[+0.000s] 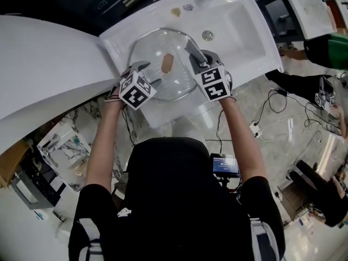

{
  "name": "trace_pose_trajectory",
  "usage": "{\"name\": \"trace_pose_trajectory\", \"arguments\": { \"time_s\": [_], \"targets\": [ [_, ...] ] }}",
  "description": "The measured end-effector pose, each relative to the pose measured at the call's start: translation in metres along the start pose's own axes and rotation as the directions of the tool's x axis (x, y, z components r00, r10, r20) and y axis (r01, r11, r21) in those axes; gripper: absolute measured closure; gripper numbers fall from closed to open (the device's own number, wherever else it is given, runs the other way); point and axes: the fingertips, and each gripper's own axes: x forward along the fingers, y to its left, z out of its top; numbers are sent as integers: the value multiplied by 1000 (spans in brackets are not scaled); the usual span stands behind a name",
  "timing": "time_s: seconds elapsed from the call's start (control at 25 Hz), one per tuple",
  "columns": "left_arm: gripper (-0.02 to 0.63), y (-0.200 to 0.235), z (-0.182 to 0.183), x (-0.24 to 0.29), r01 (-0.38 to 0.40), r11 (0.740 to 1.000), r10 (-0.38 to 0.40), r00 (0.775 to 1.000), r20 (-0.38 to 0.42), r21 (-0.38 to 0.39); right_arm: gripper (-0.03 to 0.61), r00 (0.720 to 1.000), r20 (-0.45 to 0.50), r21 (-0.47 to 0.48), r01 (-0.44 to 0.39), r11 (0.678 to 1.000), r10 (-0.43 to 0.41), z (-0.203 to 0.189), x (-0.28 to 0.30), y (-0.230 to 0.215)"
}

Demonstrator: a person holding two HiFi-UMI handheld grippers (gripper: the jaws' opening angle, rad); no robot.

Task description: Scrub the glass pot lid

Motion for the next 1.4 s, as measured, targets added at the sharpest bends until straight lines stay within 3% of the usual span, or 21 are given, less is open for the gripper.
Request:
{"name": "trace_pose_trajectory", "arguments": {
  "time_s": [1.4],
  "targets": [
    [339,0,-1,-3,9,1000,-9,1000,24,-2,514,997,32,-2,-76,997,76,-11,-5,29]
  ]
}}
